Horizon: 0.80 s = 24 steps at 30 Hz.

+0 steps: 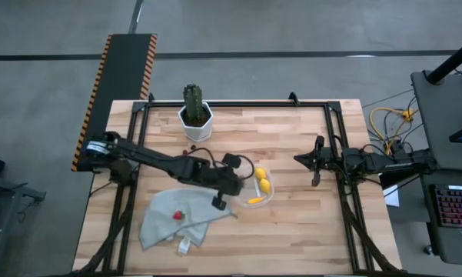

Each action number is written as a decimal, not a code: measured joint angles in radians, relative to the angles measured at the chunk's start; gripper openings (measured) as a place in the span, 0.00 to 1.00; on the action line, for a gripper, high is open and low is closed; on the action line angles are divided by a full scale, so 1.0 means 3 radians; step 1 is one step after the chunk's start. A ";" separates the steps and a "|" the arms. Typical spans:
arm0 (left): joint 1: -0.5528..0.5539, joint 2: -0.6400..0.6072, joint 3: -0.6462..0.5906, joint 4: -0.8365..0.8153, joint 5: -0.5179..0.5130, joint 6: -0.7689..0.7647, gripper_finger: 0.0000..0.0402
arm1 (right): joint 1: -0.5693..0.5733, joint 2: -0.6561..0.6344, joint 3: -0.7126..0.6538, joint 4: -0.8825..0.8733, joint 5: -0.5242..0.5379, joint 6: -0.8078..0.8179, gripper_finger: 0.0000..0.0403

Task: Pick and placing Produce into tupperware
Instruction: Put the top red strawberry into the transparent container

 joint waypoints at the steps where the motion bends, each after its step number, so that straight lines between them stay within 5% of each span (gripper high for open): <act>1: 0.0026 0.0044 0.0000 0.0078 0.0060 0.0004 0.00 | 0.0000 0.0000 0.0000 -0.0001 0.0000 0.0000 0.02; 24: 0.0127 0.0616 -0.0029 0.0179 0.0151 0.0157 0.00 | 0.0001 0.0057 -0.0001 0.0001 0.0001 -0.0008 0.02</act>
